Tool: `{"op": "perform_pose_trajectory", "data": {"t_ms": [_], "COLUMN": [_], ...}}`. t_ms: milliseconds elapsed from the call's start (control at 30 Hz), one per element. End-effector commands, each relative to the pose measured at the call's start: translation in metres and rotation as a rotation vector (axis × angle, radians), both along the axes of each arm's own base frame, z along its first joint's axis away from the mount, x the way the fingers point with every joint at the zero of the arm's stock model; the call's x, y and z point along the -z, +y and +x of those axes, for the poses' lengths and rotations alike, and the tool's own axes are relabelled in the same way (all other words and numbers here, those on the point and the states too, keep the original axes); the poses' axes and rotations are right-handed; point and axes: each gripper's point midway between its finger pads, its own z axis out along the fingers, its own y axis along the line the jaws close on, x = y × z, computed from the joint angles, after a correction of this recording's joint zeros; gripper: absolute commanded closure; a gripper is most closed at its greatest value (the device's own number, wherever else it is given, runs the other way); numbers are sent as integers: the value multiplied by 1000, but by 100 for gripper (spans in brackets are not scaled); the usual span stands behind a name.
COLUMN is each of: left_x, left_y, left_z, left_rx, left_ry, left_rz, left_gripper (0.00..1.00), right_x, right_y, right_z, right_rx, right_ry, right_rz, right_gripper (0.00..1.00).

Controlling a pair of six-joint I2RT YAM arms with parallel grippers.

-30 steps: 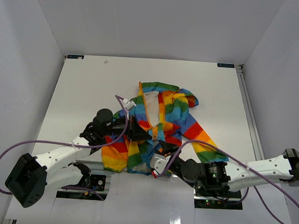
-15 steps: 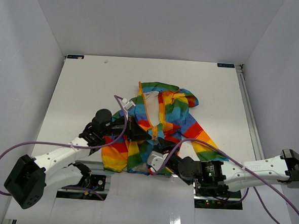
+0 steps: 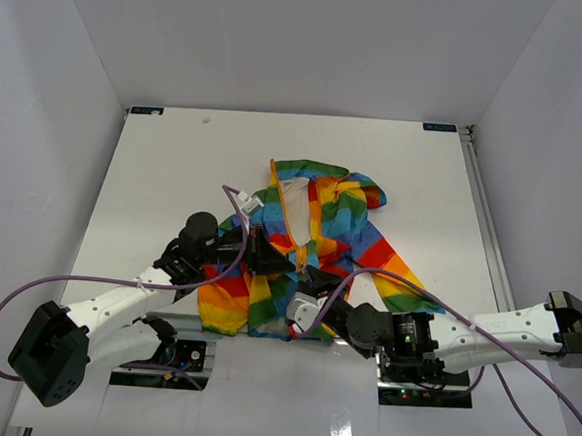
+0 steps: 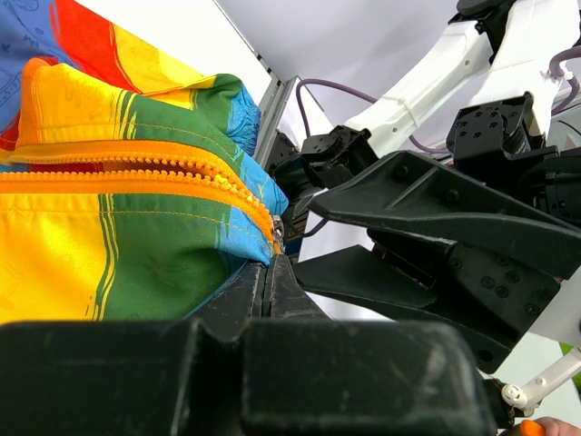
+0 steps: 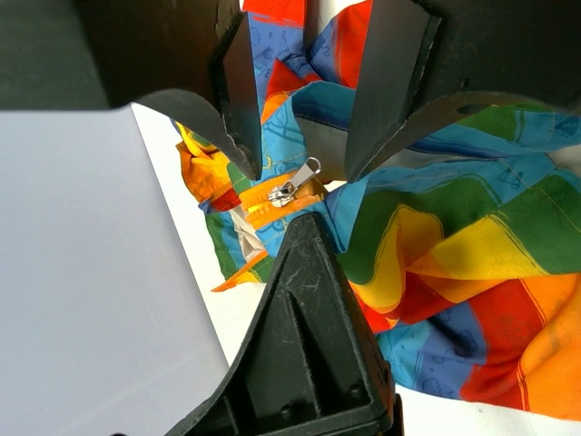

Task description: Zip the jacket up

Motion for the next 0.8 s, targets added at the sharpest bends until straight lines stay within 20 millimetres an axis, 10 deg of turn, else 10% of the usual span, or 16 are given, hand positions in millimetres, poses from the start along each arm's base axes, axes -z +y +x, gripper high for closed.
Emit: {"op": "perform_pose_trajectory", "data": {"t_ms": [0,767], "left_x": [-2,-2], "left_y": [2,2], "left_z": [-1,-2], "left_rx": [2,4], "left_ry": [-17,-14], "left_rz": [-10,-12], "left_gripper": [100,100], "right_x": [-11,-13], "right_y": [8,3], "right_z": [1,15], "right_rx": [-1,61], "right_ry": [-2,-24], "right_rz": [44,53], "right_gripper": [52,62]}}
